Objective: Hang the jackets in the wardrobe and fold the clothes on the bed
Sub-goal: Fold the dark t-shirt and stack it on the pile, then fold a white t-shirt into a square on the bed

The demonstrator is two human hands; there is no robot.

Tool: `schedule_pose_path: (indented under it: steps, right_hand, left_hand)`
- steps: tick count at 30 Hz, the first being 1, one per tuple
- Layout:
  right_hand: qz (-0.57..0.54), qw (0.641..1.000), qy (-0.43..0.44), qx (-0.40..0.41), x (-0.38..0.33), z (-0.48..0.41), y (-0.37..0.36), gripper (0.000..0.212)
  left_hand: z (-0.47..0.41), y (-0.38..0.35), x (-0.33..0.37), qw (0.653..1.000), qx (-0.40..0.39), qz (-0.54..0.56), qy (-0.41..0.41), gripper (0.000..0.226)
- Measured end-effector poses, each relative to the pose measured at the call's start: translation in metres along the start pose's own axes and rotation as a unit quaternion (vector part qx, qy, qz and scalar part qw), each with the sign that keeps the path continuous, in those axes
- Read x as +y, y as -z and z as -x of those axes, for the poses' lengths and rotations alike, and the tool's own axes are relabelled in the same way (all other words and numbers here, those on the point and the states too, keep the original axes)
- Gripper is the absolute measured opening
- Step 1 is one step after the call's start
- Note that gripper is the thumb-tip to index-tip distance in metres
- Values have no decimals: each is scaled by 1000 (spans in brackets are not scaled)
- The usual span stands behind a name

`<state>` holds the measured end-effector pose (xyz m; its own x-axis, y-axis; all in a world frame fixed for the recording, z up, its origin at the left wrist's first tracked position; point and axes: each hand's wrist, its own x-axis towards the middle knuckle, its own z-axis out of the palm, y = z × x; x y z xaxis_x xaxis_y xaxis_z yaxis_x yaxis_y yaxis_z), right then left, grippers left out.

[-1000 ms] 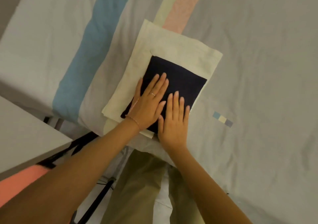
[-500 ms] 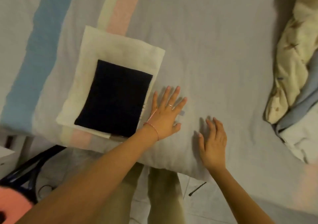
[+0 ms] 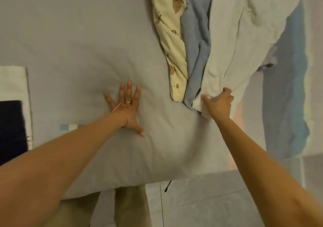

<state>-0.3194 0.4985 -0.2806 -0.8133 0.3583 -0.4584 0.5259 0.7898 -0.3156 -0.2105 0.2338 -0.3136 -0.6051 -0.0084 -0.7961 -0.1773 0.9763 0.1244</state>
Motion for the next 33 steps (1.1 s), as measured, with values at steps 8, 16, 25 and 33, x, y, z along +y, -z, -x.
schedule_pose_path:
  steps: [8, 16, 25, 33]
  right_hand:
    - [131, 983, 109, 65, 8, 37, -9, 25]
    - [39, 968, 247, -29, -19, 161, 55, 18]
    - [-105, 862, 406, -284, -96, 327, 169, 16]
    - [-531, 773, -25, -347, -143, 346, 249, 74]
  left_hand:
    - [-1, 10, 10, 1000, -20, -15, 17, 158]
    - [62, 41, 36, 929, 37, 366, 42, 62]
    - [262, 156, 43, 676, -59, 725, -115, 16]
    - [415, 257, 19, 772, 105, 551, -299, 42]
